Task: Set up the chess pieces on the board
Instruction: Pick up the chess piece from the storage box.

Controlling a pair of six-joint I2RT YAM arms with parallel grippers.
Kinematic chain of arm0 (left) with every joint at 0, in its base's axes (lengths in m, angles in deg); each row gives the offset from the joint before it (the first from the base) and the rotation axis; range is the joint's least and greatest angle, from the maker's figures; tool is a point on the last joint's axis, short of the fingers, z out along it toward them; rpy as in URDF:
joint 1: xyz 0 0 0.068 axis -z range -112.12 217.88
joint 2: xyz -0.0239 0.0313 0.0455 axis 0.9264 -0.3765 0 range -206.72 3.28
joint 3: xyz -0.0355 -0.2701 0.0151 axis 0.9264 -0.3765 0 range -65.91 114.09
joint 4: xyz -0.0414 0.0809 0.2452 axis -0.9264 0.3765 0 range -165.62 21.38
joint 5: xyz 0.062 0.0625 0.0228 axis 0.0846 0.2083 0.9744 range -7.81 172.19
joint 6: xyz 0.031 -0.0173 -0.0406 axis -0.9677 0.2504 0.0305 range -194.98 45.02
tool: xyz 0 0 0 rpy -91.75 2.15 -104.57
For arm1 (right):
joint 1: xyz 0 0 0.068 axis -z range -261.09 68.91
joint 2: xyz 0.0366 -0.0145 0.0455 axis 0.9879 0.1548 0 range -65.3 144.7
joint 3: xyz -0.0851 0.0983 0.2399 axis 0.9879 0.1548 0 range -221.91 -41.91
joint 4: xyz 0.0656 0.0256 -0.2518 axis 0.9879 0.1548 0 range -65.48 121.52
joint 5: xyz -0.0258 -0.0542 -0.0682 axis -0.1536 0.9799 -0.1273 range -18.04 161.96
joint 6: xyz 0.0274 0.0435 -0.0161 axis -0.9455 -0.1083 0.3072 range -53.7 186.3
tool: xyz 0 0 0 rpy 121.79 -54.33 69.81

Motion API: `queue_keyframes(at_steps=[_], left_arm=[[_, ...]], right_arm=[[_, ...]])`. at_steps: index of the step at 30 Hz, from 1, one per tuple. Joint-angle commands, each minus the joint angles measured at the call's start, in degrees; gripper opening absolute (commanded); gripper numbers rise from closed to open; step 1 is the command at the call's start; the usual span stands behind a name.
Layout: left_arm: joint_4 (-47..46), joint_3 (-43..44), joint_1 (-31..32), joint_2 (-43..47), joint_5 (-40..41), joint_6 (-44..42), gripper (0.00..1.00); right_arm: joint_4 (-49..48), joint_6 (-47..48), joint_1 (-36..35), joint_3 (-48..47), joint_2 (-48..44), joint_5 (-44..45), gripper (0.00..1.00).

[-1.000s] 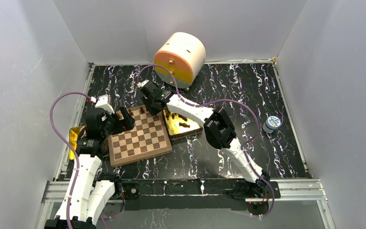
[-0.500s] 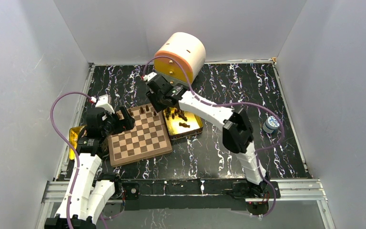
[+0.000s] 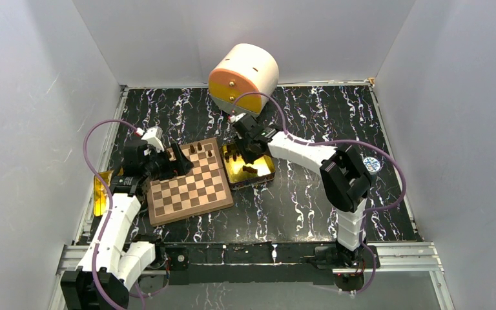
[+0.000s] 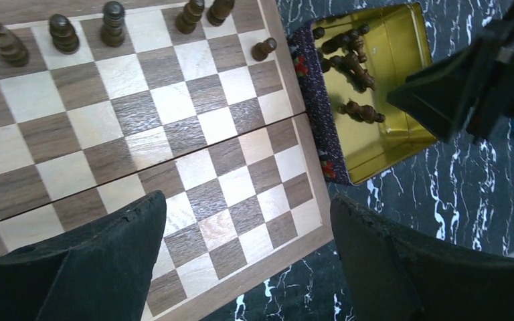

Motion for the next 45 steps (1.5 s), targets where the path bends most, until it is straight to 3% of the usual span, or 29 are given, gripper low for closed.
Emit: queue_keyframes(at_steps=[1, 5, 17, 26, 45], left_arm=[[-1.6, -0.3, 0.3, 0.1, -4.4, -0.3, 0.88], [-2.5, -1.7, 0.2, 2.1, -2.6, 0.4, 0.86], [-2.6, -2.5, 0.2, 4.6, 0.0, 0.8, 0.83], [-2.5, -2.6, 0.2, 5.5, 0.8, 0.7, 0.82], [-2.4, -2.6, 0.2, 5.3, 0.8, 0.7, 0.82]], right_arm=[[-7.4, -2.0, 2.2, 2.5, -2.6, -3.5, 0.44], [-12.7, -3.3, 2.2, 3.7, -1.3, -4.3, 0.40], [-20.1, -4.8, 2.1, 0.2, 5.2, -4.3, 0.40], [-19.1, -4.8, 2.0, -3.7, 10.3, -4.2, 0.42], [-15.8, -5.7, 1.0, -7.9, 11.5, -3.8, 0.40]])
